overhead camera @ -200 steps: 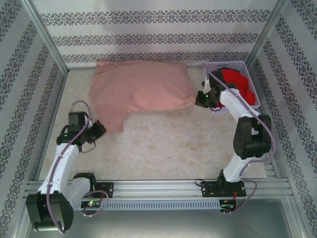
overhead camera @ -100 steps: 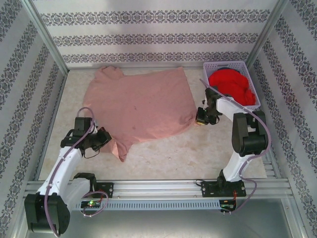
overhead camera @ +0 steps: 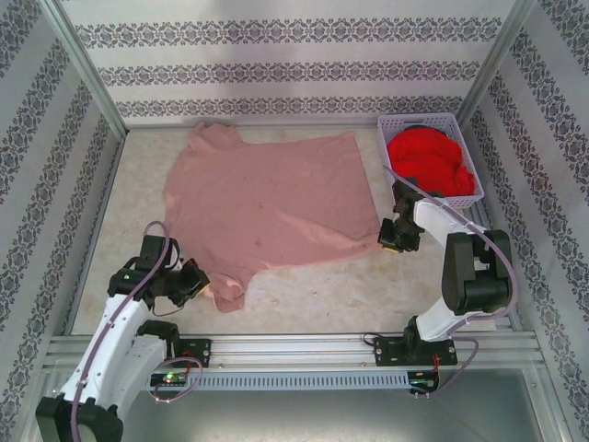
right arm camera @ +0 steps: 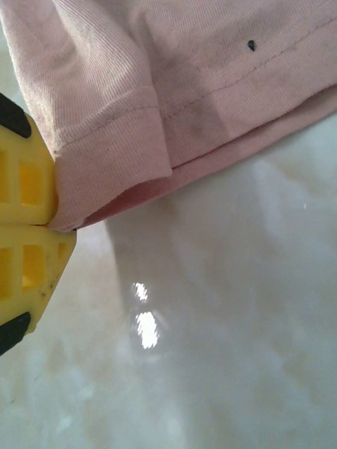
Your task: Fold the inside-out t-shirt
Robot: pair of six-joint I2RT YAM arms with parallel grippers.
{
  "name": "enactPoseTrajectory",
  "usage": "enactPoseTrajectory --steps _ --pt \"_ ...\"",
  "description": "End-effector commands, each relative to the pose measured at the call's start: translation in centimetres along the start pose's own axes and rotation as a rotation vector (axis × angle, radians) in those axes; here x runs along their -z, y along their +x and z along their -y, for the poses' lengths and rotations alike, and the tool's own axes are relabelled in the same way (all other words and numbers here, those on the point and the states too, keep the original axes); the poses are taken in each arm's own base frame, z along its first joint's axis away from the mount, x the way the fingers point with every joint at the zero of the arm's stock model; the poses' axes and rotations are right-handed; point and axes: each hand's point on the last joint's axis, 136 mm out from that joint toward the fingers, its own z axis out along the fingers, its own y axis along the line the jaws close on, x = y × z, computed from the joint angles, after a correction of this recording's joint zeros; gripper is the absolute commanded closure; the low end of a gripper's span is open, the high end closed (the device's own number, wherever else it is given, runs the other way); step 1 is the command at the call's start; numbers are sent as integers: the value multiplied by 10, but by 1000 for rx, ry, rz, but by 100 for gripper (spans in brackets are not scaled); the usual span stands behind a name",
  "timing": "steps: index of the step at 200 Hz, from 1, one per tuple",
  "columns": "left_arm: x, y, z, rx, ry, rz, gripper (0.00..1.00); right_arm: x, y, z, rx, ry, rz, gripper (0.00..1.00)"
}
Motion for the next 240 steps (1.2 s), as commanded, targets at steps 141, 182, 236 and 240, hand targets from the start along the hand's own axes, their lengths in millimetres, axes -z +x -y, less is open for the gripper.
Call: enactPoseTrajectory --steps 141,182,236,240 --pt "20 -5 24 -142 -113 -35 42 70 -25 -50 298 -27 366 55" --pt "3 -86 51 -310 -237 126 42 78 93 -220 701 -570 241 54" --pt "-54 -164 46 -245 -237 212 44 46 246 -313 1128 -734 6 59" --pt "-57 -167 47 -245 -232 215 44 43 252 -315 1162 -726 7 61"
